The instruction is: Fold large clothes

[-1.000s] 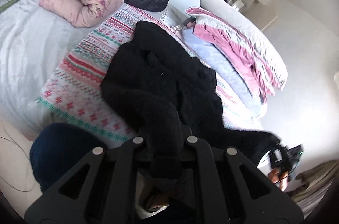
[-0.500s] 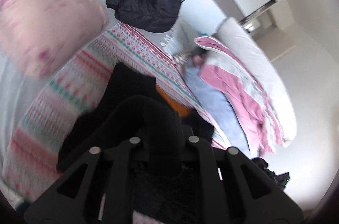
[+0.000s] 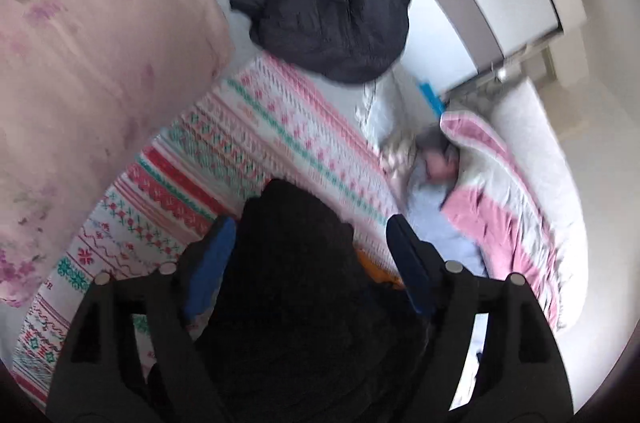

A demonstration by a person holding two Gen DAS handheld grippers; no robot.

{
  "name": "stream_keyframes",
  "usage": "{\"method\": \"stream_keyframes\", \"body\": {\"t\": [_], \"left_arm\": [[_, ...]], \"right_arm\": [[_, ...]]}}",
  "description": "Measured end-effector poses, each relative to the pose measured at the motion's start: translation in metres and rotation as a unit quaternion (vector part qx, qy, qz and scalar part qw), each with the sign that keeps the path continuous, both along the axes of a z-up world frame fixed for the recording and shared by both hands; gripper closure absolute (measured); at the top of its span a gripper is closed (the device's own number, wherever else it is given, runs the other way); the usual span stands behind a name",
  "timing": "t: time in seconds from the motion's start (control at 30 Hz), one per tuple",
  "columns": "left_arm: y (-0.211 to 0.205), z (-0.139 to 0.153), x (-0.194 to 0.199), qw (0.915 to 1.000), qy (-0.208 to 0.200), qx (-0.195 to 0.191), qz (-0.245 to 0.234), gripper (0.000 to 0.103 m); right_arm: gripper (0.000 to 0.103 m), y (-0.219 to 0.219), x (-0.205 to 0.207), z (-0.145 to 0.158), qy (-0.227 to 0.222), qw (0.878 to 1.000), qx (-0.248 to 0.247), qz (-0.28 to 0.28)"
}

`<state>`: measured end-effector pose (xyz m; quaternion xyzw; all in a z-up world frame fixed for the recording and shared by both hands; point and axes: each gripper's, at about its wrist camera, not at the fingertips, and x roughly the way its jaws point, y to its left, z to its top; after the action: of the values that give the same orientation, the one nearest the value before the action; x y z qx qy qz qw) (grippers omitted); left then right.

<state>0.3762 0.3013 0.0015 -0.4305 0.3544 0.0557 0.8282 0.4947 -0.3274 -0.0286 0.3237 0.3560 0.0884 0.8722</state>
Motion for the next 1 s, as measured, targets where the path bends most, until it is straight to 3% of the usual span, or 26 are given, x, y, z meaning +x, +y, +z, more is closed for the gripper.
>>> {"method": "stream_keyframes", "body": {"t": [0.07,0.23,0.37,0.43,0.53,0.6,0.67,0.73,0.77,0.8,0.9,1.0], "left_arm": [[-0.011,-0.012,0.010,0.9991,0.029,0.005,-0.029,0.025],[-0.038,-0.039,0.028,0.9913,0.092,0.066,-0.068,0.025],[-0.047,-0.050,0.035,0.9892,0.095,0.086,-0.071,0.026],[-0.051,-0.051,0.037,0.9877,0.092,0.101,-0.077,0.034],[-0.046,-0.054,0.040,0.9875,0.093,0.104,-0.075,0.037],[-0.043,-0.054,0.040,0.9887,0.085,0.100,-0.073,0.037],[-0.048,-0.055,0.043,0.9861,0.087,0.114,-0.083,0.055],[-0.056,-0.055,0.046,0.9796,0.094,0.150,-0.095,0.073],[-0.058,-0.053,0.047,0.9782,0.090,0.159,-0.099,0.083],[-0.060,-0.049,0.046,0.9776,0.082,0.167,-0.099,0.084],[-0.056,-0.030,0.040,0.9793,0.053,0.177,-0.084,0.088],[-0.046,-0.005,0.034,0.9807,0.006,0.184,-0.065,0.089]], "right_arm": [[0.034,0.016,0.009,-0.013,0.027,0.997,-0.054,0.046],[0.034,0.060,0.018,-0.049,0.039,0.967,-0.217,0.126],[0.038,0.059,0.025,-0.058,0.032,0.967,-0.209,0.140],[0.045,0.053,0.028,-0.057,0.028,0.969,-0.200,0.139],[0.046,0.031,0.031,-0.057,0.031,0.981,-0.161,0.101],[0.046,0.026,0.037,-0.061,0.040,0.984,-0.137,0.105],[0.045,0.035,0.038,-0.066,0.038,0.978,-0.154,0.134],[0.059,0.053,0.037,-0.069,0.033,0.967,-0.204,0.151],[0.084,0.058,0.038,-0.069,0.031,0.964,-0.209,0.158],[0.089,0.060,0.037,-0.065,0.025,0.963,-0.221,0.154],[0.092,0.064,0.026,-0.035,-0.029,0.960,-0.246,0.133],[0.093,0.059,0.023,-0.008,-0.064,0.963,-0.237,0.115]]}}
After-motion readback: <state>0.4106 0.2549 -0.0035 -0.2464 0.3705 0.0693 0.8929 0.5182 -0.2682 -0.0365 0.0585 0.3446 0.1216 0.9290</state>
